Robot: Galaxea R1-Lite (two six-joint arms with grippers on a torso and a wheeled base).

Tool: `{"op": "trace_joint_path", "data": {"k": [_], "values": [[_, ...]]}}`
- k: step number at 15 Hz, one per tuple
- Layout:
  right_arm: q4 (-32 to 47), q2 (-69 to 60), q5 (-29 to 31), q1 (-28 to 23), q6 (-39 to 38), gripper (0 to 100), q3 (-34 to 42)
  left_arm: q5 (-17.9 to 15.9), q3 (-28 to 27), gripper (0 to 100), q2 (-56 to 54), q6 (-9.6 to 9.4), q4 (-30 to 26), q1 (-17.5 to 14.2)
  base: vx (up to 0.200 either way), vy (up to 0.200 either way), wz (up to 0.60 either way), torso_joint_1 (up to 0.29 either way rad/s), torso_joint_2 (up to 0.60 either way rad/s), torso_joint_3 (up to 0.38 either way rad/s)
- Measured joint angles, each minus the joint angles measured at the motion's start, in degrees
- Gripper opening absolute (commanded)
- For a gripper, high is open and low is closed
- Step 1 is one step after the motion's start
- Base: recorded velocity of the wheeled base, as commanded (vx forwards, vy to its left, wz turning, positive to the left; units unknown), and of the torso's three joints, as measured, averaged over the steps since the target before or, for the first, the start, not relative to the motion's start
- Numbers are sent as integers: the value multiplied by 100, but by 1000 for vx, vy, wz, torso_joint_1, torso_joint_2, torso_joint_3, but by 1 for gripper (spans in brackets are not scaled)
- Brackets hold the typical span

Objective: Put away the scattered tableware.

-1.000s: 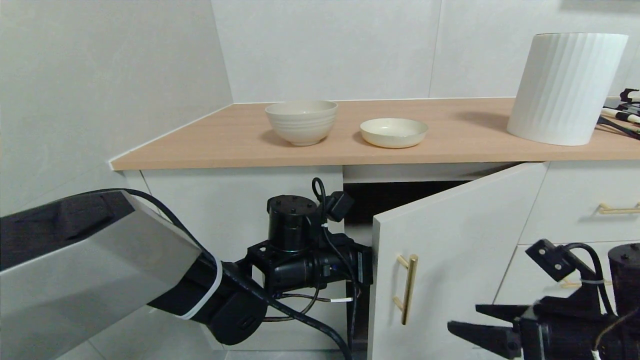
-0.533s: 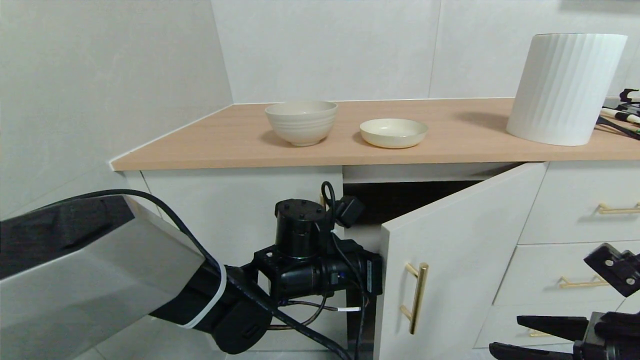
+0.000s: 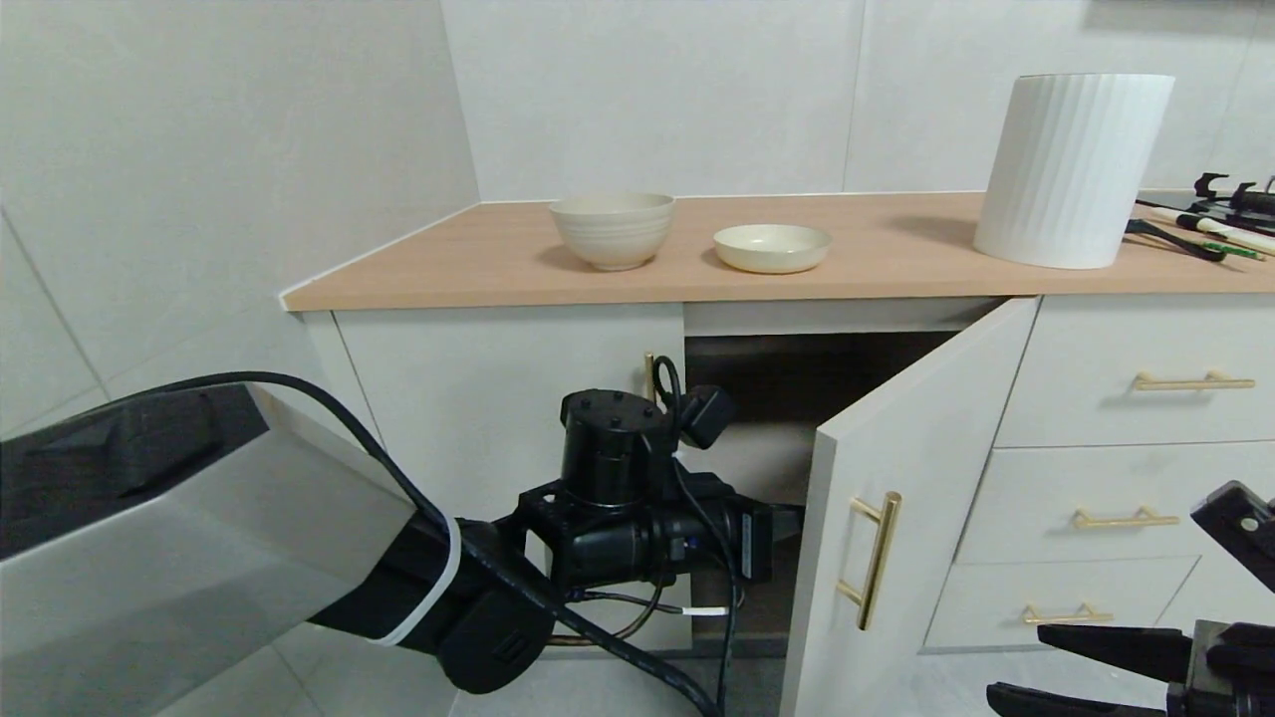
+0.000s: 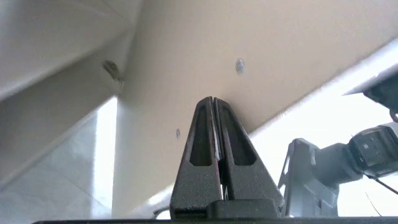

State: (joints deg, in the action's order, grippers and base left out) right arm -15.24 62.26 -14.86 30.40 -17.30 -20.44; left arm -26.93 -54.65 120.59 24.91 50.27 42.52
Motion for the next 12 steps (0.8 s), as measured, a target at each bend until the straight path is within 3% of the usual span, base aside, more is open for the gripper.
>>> {"op": "trace_joint_path", "data": {"k": [5,8,12], "values": [[-2,-68,4,-1,-2,100,-6,35,-544,0,284,2,-211,59,0,0,0,0,0,0],[-2,-74,4,5,0,100,-4,44,-911,0,419,5,-547,61,-200,0,0,12,2,-1],[-2,-79,2,10,4,100,0,22,-1114,0,521,5,-552,130,0,0,0,0,0,0]]}}
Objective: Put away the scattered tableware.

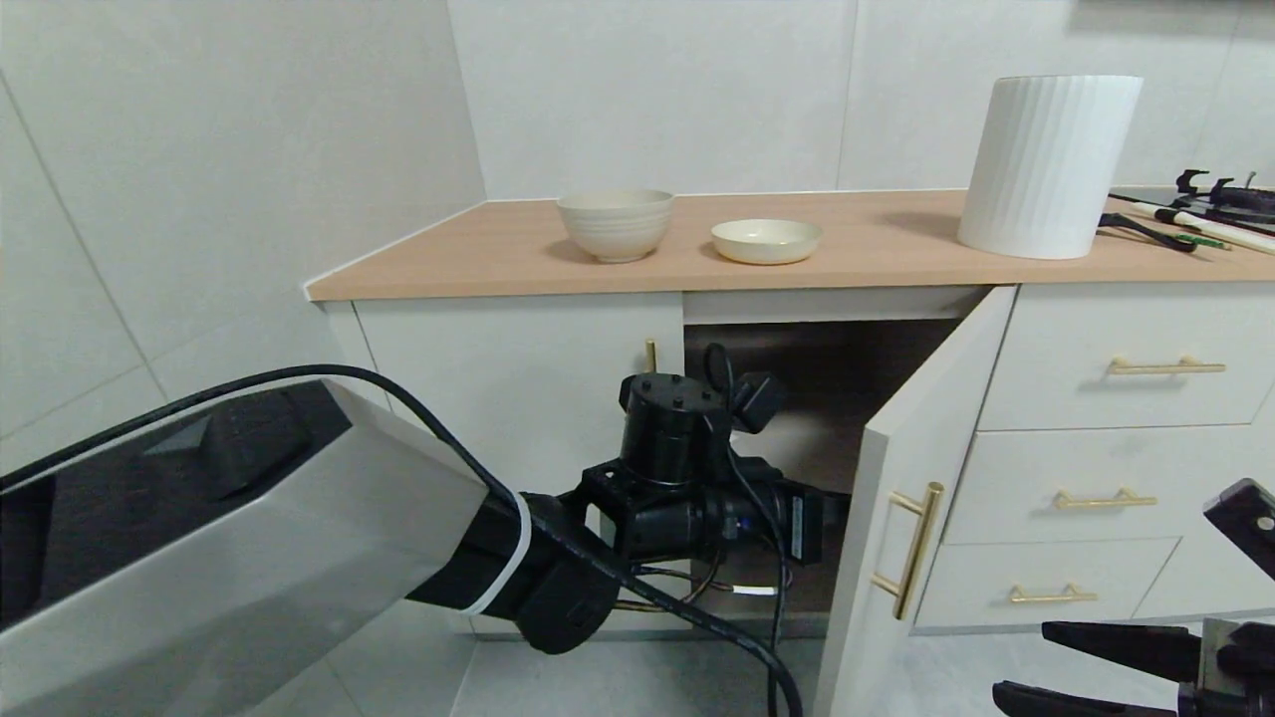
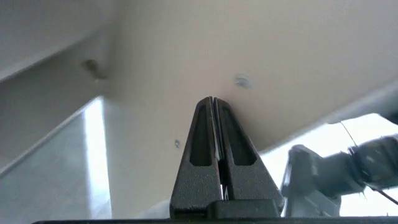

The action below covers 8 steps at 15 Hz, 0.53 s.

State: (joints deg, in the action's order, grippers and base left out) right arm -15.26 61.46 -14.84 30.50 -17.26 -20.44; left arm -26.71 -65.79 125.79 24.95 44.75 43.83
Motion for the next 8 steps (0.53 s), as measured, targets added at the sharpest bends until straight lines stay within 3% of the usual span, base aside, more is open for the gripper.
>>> {"op": "trace_joint_path", "data": {"k": [6,8], "values": [[11,-48,-10,210,-4,100,9,106,-466,0,227,-2,-222,9,0,0,0,0,0,0],[16,-151,-13,307,-6,100,9,345,-488,0,229,-7,-224,85,0,0,0,0,0,0]]}}
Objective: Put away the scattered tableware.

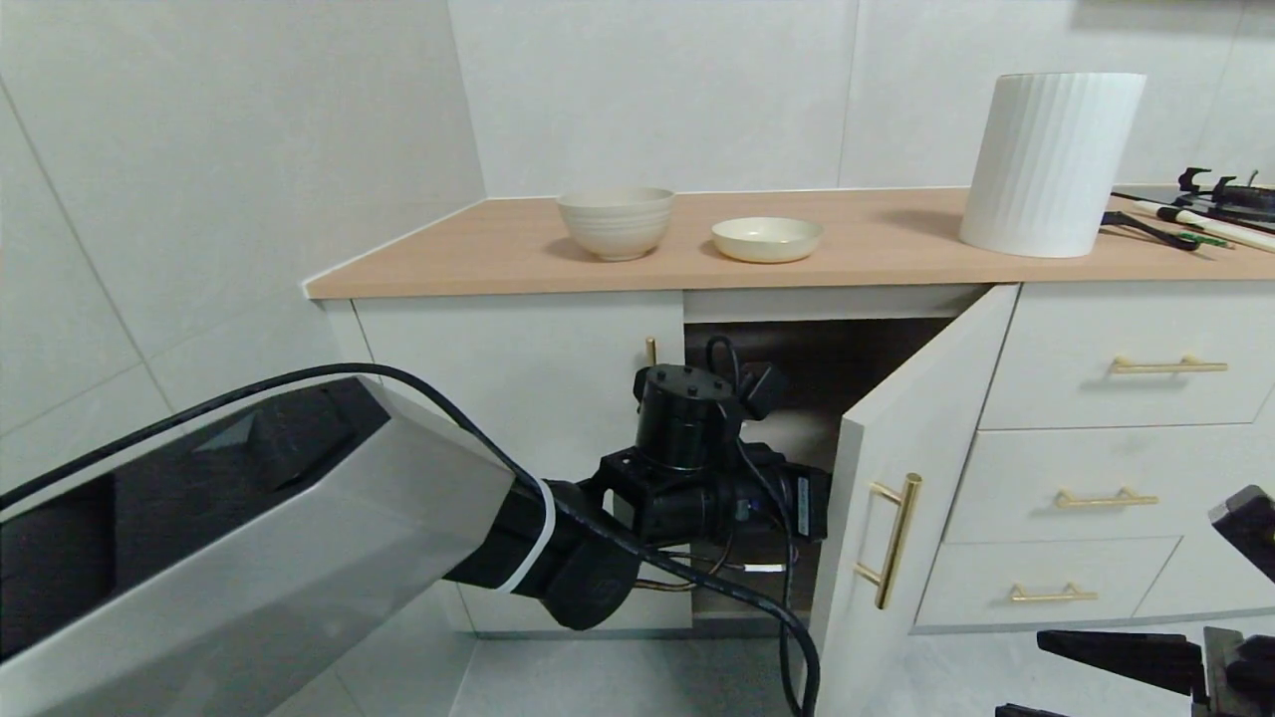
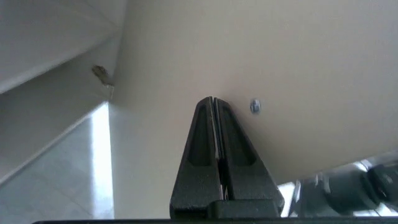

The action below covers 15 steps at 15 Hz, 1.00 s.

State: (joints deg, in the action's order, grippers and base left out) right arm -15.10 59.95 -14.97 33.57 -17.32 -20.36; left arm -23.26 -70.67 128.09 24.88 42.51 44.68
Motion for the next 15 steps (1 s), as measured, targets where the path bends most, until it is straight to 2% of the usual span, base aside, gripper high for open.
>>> {"op": "trace_joint_path", "data": {"k": [3,6,7,8,11,15], "values": [[2,-347,-126,322,0,100,30,255,-69,0,-107,-4,-50,419,0,0,0,0,0,0],[285,-1087,-638,663,68,100,-1,255,-129,0,-375,-59,-619,1445,0,0,0,0,0,0],[507,-1318,-805,722,148,100,-67,257,-102,0,-502,-149,-773,1716,0,0,0,0,0,0],[545,-1468,-840,750,189,100,-117,273,-79,0,-596,-190,-795,1783,0,0,0,0,0,0],[564,-1626,-791,768,205,100,-212,499,105,0,-827,-213,-839,1307,0,0,0,0,0,0],[547,-1142,-407,669,176,100,-588,1106,981,0,-1552,-244,-783,438,0,0,0,0,0,0]]}}
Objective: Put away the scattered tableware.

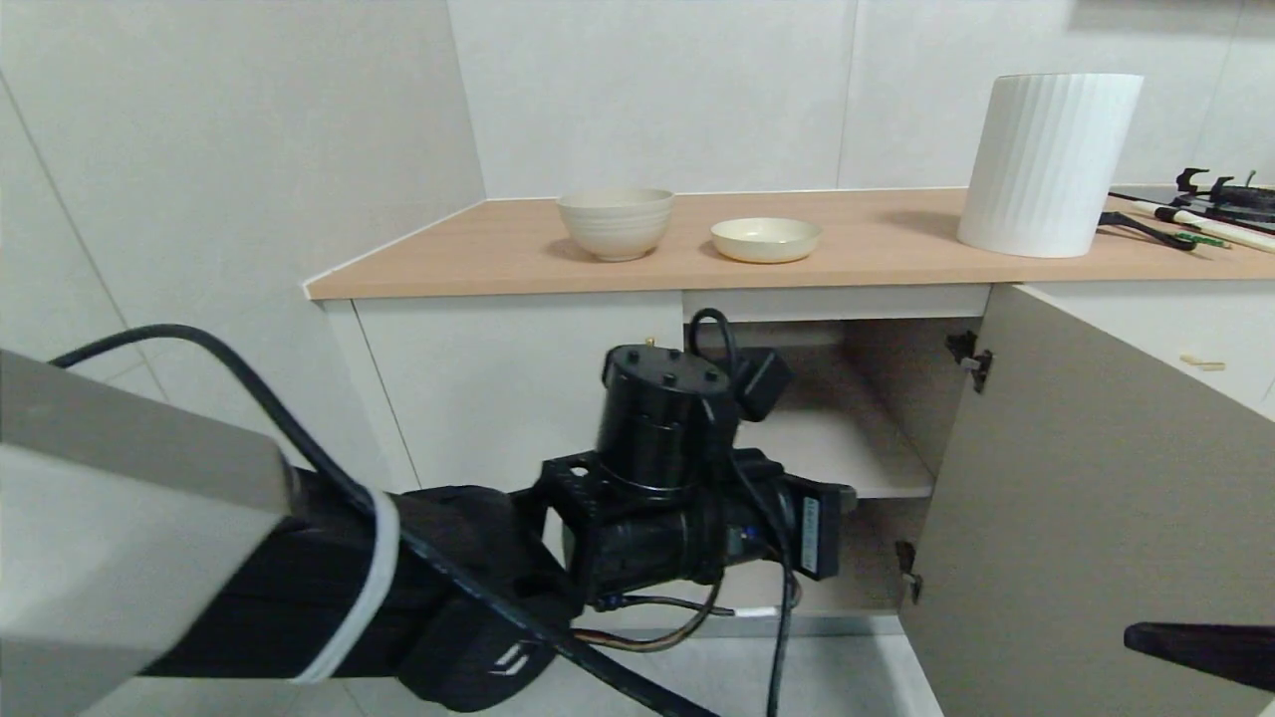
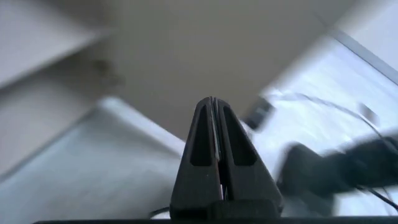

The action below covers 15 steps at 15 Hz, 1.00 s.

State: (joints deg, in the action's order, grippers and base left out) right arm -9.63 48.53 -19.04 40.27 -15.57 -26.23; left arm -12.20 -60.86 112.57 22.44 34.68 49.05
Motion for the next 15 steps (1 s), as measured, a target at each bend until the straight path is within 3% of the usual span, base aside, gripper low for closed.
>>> {"op": "trace_joint_path", "data": {"k": [2,5,9,10,12,15], "values": [[-20,469,235,-79,-2,100,-405,105,631,0,-645,-167,98,-471,0,0,0,0,0,0],[-30,1279,352,-144,18,100,-1218,151,1679,0,-1894,-468,112,-1432,0,0,0,0,0,0],[4,2461,471,-256,35,100,-2592,137,2277,0,-3440,-600,-669,-2588,0,0,0,0,0,0],[22,2683,499,-308,35,100,-2804,132,2258,100,-3635,-600,-775,-2756,0,0,0,0,0,0],[191,3074,886,-380,29,100,-3182,82,2158,100,-3873,-597,-967,-3029,0,0,0,0,0,0],[540,3427,1499,-407,24,100,-3460,71,1985,100,-3953,-572,-995,-3150,0,0,0,0,0,0]]}}
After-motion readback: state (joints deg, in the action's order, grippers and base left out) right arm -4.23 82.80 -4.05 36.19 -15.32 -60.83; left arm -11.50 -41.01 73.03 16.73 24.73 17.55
